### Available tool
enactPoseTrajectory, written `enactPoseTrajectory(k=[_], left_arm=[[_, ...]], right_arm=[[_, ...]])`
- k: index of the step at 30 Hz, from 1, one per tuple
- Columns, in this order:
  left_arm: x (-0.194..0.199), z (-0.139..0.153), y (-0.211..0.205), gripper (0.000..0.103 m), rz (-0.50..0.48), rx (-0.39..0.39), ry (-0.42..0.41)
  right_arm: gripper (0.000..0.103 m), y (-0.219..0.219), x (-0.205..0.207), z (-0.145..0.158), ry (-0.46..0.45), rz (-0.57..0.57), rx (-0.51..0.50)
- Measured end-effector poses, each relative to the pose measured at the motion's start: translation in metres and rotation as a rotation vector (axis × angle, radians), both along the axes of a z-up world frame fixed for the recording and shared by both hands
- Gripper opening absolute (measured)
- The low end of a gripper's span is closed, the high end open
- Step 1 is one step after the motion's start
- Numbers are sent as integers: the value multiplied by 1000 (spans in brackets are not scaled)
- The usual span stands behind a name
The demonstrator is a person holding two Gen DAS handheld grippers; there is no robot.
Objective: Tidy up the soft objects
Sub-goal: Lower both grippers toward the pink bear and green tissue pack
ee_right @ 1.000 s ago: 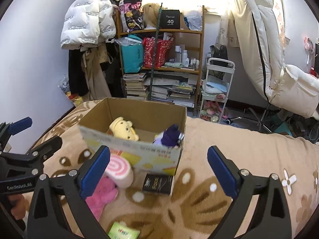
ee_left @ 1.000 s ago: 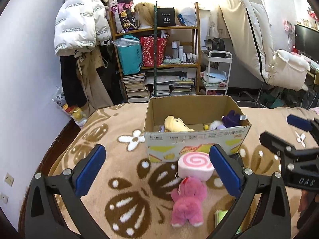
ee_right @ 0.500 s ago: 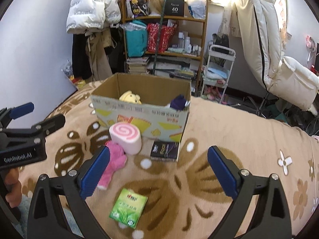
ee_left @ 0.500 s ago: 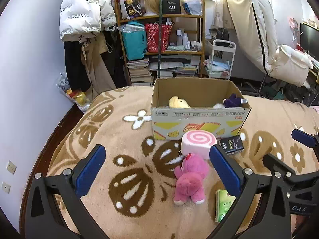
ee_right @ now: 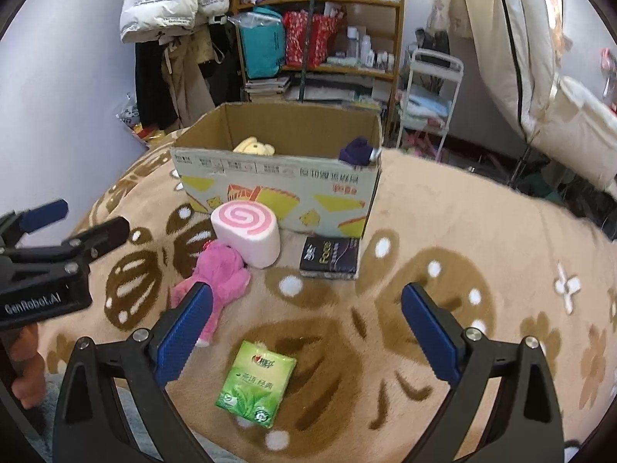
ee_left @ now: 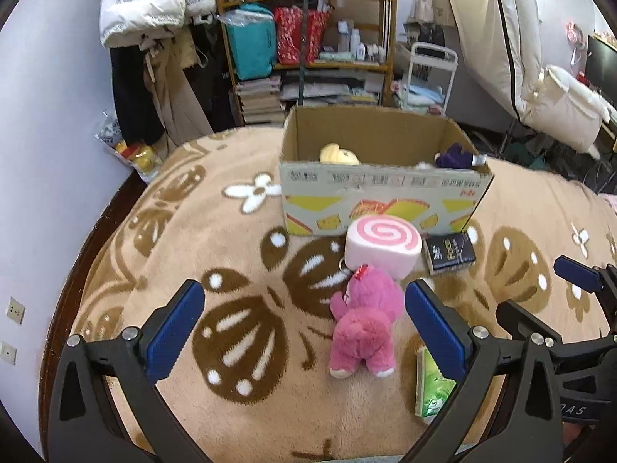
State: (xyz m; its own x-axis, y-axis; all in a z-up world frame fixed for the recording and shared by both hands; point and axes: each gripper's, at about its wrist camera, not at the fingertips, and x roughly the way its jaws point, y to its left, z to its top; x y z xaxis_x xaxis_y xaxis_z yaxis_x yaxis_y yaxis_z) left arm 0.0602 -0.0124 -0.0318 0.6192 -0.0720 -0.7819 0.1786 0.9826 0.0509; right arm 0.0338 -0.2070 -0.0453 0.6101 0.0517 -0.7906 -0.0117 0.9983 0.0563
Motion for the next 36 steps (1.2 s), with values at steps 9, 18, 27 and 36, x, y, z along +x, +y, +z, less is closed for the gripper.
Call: enactPoseTrajectory(k=[9,18,27,36], left_arm=[[16,-26,-11,102,-53,0,106],[30,-59,-25,102,-82,48,216],[44,-92,-26,102,-74,12,361],[50,-119,-33,102,-84,49,424]], right_arm=[[102,13,12,-33,123,48,-22],[102,19,21,-57,221,72,8],[102,25,26,-79,313,88,29],[83,34,27,-98,392,122,71]])
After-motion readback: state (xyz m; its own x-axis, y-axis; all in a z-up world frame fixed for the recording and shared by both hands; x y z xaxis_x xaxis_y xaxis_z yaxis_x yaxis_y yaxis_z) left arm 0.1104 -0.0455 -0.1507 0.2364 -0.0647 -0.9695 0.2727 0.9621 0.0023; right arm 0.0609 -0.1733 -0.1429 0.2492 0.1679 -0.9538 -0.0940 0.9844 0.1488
